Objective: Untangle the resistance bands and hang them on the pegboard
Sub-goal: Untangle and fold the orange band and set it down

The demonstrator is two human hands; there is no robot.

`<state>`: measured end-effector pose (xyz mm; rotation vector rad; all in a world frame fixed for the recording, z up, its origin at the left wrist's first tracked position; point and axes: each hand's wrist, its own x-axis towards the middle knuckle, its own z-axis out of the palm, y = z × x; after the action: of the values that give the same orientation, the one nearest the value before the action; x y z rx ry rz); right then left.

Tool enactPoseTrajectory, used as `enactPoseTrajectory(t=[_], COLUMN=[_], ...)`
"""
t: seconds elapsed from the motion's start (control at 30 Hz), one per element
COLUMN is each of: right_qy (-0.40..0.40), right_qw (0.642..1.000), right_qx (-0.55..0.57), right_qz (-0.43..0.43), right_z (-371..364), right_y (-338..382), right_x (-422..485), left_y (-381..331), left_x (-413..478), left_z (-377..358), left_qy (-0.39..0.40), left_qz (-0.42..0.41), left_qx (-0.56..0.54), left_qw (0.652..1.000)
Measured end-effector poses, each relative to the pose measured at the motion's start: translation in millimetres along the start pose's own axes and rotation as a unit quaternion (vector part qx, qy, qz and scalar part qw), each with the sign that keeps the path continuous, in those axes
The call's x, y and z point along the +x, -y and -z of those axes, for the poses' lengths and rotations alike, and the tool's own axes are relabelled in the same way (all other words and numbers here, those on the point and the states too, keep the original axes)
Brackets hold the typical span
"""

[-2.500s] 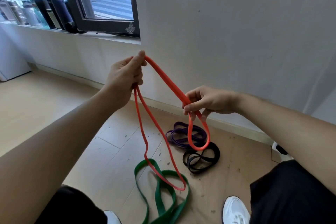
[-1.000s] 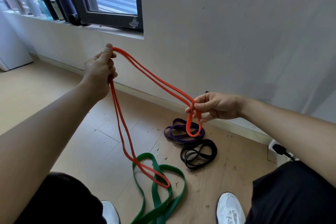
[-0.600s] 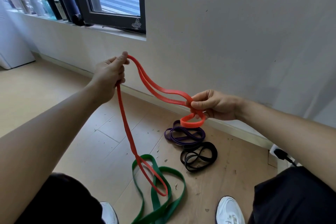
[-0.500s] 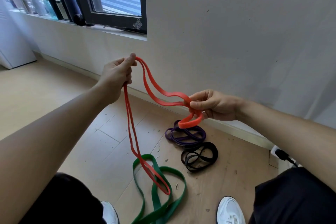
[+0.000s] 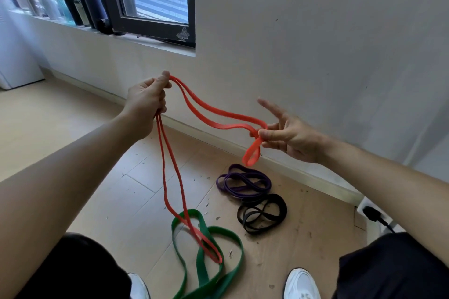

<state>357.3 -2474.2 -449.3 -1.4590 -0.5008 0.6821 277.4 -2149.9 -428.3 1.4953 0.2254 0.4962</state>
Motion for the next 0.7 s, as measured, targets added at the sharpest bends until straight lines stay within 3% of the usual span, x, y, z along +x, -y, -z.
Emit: enactPoseTrajectory(t=[0.1,0.2,0.33,0.53,0.7], right_qy=[0.023,-0.052,-0.176,-0.154,-0.23], right_qw=[1.0,0.99,0.951,0.863,0.833], right_qx=[-0.009,-0.124,-0.251,-0.479,-0.501], right_qz=[0.018,0.041,0.046,-0.037,-0.041], right_z=[-4,-1,25,47,62], right_y=[7,7,-6,-24,-27], right_x=[-5,-1,7,12,15], left_y=[1,0,-1,0,0], left_x=[-1,0,3,5,6], left_z=[0,1,2,1,-1], left_qy=[-0.007,-0.02,-0.048,-0.055,-0.077], left_qz=[0.0,-0.005,-0.016,-0.013,-0.008], left_qx=[-0.001,-0.008,-0.035,-0.056,-0.062], left_qw=[1.0,1.0,0.998,0.997,0.995])
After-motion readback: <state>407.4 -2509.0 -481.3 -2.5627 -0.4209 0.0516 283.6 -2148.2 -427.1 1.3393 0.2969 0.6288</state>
